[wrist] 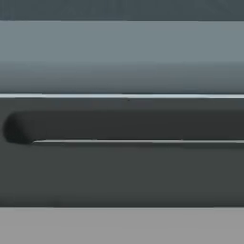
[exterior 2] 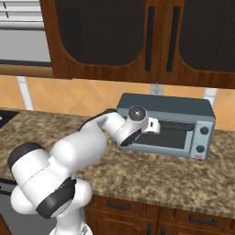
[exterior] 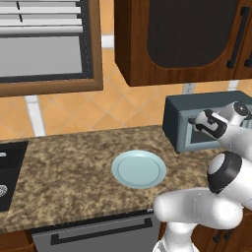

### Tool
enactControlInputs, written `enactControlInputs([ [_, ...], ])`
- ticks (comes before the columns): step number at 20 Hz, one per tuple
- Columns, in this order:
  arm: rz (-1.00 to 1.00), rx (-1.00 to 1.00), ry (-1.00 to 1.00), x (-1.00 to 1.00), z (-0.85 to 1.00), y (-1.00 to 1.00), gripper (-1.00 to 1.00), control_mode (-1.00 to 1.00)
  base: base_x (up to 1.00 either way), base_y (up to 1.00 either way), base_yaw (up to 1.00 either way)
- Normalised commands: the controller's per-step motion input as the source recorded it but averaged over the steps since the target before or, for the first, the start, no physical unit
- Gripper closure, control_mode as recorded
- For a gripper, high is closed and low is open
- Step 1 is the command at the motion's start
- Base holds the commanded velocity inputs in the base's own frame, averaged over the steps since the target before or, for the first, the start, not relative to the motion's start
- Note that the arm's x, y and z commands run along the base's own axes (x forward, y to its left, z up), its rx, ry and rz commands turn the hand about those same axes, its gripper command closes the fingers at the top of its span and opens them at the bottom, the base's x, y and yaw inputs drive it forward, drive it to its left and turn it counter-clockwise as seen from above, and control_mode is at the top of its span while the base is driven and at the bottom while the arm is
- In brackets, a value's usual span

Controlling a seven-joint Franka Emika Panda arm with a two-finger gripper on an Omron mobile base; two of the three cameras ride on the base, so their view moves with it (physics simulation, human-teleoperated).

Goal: Pick up the kebab skewer and baguette bread, and place them inside the toaster oven. Close the toaster oven door and start by setting the timer.

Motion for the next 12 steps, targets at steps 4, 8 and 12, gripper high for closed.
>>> enactControlInputs([
  [4, 0.00, 0.00, 0.04, 0.23, 0.00, 0.00, -1.00, -1.00, 0.00, 0.00, 0.00],
  [8, 0.00, 0.00, 0.07, 0.41, 0.00, 0.00, -1.00, -1.00, 0.00, 0.00, 0.00],
  [12, 0.00, 0.00, 0.03, 0.62, 0.01, 0.00, -1.00, -1.00, 0.00, 0.00, 0.00],
])
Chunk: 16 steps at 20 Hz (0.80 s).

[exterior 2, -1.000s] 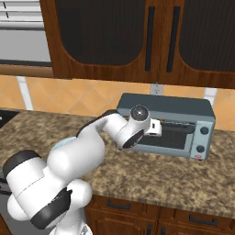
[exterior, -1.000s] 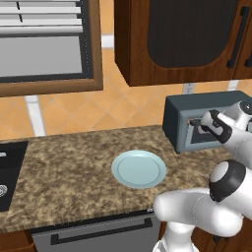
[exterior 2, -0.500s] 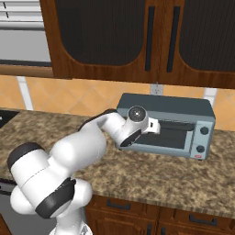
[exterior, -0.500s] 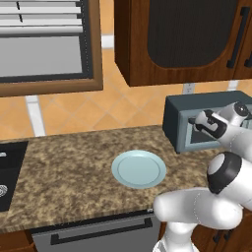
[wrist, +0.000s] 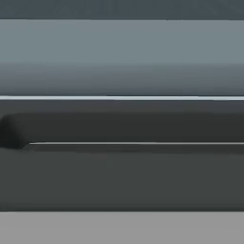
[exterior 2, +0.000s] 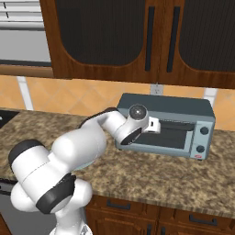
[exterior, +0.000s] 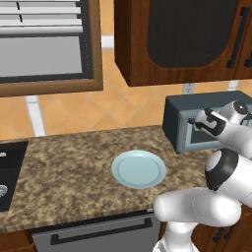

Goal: Pick up the kebab skewer and baguette bread, and place them inside the toaster oven. Close the toaster oven door and start by setting the timer.

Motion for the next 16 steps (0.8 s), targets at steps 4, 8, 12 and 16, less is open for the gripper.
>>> enactControlInputs([
  [4, 0.00, 0.00, 0.00, 0.56, 0.00, 0.00, -1.00, -1.00, 0.00, 0.00, 0.00],
  [8, 0.00, 0.00, 0.00, 0.35, 0.00, 0.00, -1.00, -1.00, 0.00, 0.00, 0.00],
  [12, 0.00, 0.00, 0.05, 0.00, 0.02, 0.00, -1.00, -1.00, 0.00, 0.00, 0.00],
  [16, 0.00, 0.00, 0.09, 0.00, 0.01, 0.00, -1.00, -1.00, 0.00, 0.00, 0.00],
])
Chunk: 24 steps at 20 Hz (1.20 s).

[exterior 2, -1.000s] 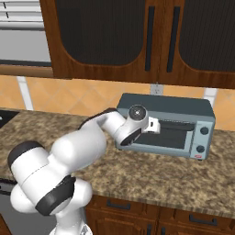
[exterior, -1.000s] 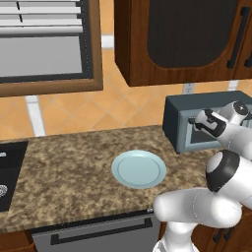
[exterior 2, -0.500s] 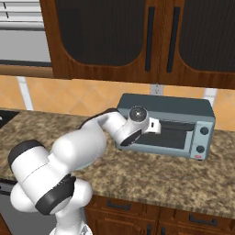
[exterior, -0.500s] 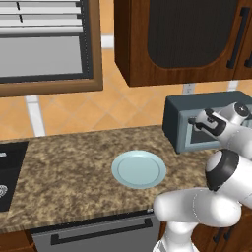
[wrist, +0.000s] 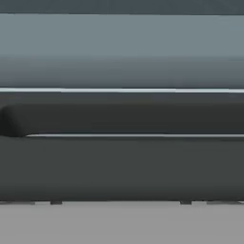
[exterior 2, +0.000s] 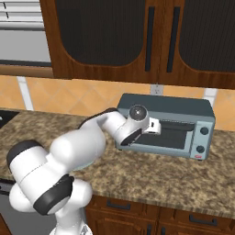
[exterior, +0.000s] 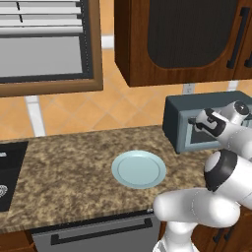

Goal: Pick up the kebab skewer and baguette bread, and place them inside the toaster oven. Close the toaster oven door and start by setting the timer.

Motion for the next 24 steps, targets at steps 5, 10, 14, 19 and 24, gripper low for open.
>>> enactControlInputs([
  [5, 0.00, -0.02, 0.08, -0.09, 0.00, -0.02, -1.00, -1.00, 0.00, 0.00, 0.00],
  [10, 0.00, -0.02, 0.00, -0.49, 0.00, -0.02, -1.00, -1.00, 0.00, 0.00, 0.00],
  [14, 0.00, 0.00, 0.00, -0.45, 0.00, -0.09, -1.00, -1.00, 0.00, 0.00, 0.00],
  [19, 0.00, 0.00, 0.00, -0.38, 0.18, -0.62, -1.00, -1.00, 0.00, 0.00, 0.00],
  [24, 0.00, 0.00, 0.00, -0.23, 0.47, -0.67, -1.00, -1.00, 0.00, 0.00, 0.00],
])
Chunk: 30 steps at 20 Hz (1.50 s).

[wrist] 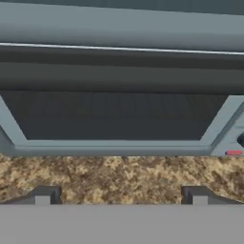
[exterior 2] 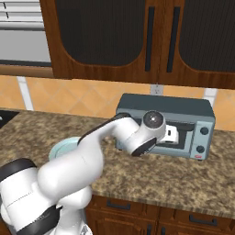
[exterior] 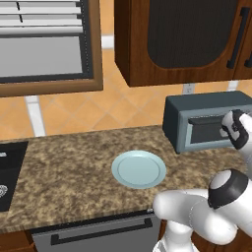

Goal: Pick up the kebab skewer and baguette bread, and place them inside the toaster oven. Close the toaster oven door and start by setting the timer.

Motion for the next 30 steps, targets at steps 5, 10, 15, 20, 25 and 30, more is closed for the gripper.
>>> enactControlInputs([
  [5, -0.01, 0.11, 0.00, -0.31, 0.32, -0.87, -1.00, -1.00, 0.00, 0.00, 0.00],
  [10, -0.06, 0.20, -0.17, -0.40, 0.01, -0.53, -1.00, -1.00, 0.00, 0.00, 0.00],
  [15, -0.08, 0.21, -0.16, -0.12, -0.01, -0.14, -1.00, -1.00, 0.00, 0.00, 0.00],
  [20, -0.18, 0.13, 0.14, 0.24, 0.00, -0.05, -1.00, -1.00, 0.00, 0.00, 0.00],
  [25, -0.17, 0.16, 0.00, 0.21, -0.14, 0.00, -1.00, -1.00, 0.00, 0.00, 0.00],
  [30, -0.21, 0.27, -0.22, 0.00, -0.55, -0.03, -1.00, -1.00, 0.00, 0.00, 0.00],
])
